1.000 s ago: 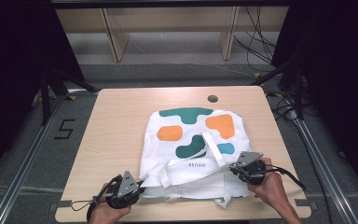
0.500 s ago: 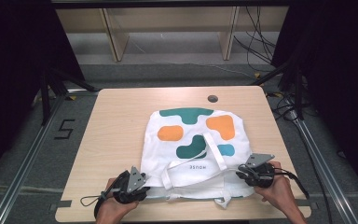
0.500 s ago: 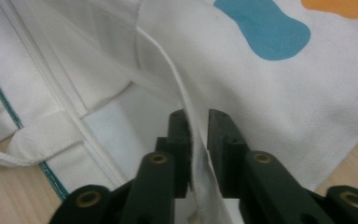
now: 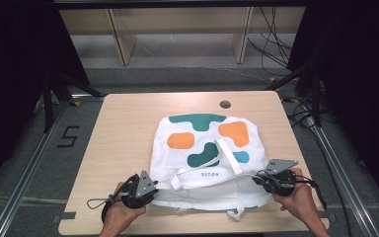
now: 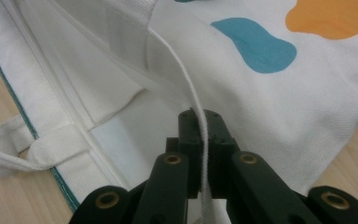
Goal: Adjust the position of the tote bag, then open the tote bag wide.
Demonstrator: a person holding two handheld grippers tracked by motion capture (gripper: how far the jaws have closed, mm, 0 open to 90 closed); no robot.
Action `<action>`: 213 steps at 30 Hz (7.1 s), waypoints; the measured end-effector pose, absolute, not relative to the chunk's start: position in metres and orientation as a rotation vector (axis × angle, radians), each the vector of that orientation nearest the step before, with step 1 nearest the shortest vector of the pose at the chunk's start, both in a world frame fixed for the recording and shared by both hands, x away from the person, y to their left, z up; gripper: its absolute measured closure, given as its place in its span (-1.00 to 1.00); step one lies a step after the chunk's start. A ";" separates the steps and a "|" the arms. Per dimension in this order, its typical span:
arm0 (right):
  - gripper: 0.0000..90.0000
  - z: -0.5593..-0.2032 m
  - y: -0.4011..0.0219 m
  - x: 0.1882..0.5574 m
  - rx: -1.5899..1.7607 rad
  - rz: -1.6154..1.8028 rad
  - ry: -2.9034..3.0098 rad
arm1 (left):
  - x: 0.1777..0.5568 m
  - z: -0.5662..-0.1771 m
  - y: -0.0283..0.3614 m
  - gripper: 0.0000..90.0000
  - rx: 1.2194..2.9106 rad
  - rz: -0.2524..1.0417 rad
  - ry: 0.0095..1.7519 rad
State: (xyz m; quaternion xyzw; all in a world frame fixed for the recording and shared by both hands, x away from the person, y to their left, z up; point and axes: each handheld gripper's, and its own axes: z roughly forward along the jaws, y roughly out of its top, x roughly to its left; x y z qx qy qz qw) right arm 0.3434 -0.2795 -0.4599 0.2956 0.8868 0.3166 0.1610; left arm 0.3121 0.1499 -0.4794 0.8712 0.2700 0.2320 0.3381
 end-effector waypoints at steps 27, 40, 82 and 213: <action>0.96 -0.422 -0.285 0.348 0.804 0.950 2.530 | 0.301 -0.457 0.154 0.84 2.215 0.606 0.660; 0.97 -0.364 -0.283 0.366 0.730 1.032 2.483 | 0.298 -0.429 0.156 0.84 2.133 0.657 0.652; 0.97 -0.184 -0.242 0.403 0.554 1.130 2.412 | 0.282 -0.319 0.186 0.89 1.885 0.687 0.610; 0.24 -0.334 -0.268 0.442 0.892 1.196 2.520 | 0.439 -0.496 0.129 0.90 2.084 0.383 0.911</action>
